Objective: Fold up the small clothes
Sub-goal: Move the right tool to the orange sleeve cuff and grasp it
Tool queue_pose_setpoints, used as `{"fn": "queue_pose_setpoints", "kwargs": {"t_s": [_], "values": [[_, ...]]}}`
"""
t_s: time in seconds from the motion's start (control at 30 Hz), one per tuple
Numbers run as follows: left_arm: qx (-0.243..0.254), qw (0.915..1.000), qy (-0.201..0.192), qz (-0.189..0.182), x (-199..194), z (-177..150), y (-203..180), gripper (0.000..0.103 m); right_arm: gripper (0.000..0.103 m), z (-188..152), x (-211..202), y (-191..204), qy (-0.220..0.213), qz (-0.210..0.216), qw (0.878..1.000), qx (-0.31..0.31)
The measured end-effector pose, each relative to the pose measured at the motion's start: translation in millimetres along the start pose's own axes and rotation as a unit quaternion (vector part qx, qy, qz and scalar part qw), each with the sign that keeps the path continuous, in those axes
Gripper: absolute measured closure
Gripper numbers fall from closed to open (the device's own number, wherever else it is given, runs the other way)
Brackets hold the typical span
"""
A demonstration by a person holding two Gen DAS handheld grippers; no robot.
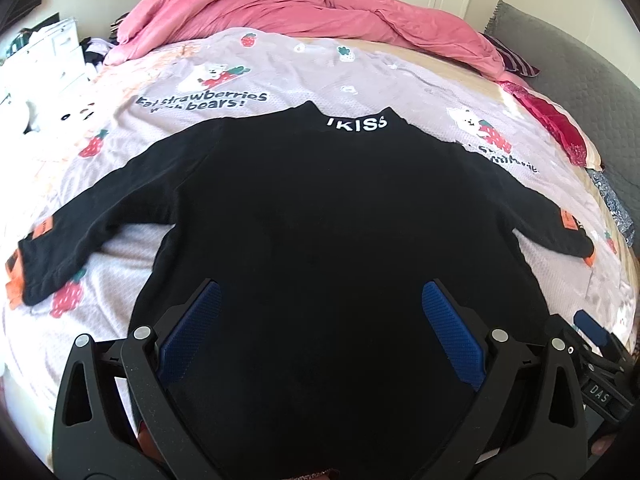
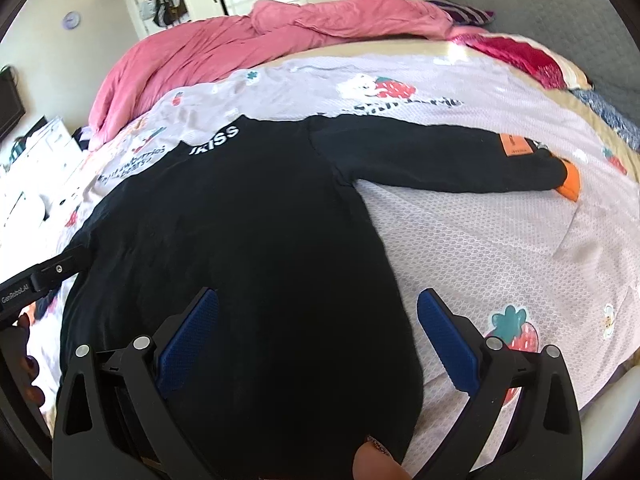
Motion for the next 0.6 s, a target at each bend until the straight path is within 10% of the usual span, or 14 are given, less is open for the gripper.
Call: {"fn": "queue_pose_setpoints", "kwargs": {"t_s": [0.6], "values": [[-0.007, 0.9995, 0.02, -0.023, 55.3, 55.5, -18.3, 0.008, 0.004, 39.8, 32.5, -83.9, -0.001, -0.071, 0.993, 0.093]]}}
Point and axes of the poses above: each gripper's, at about its wrist camera, not at the fingertips, and x roughly the way its jaws point, y to its left, z to its top, the point moved 8 cm from there along x, roughly the way its jaws point, and after that the axes turned 8 degrees about -z, right-handed, at the moved point
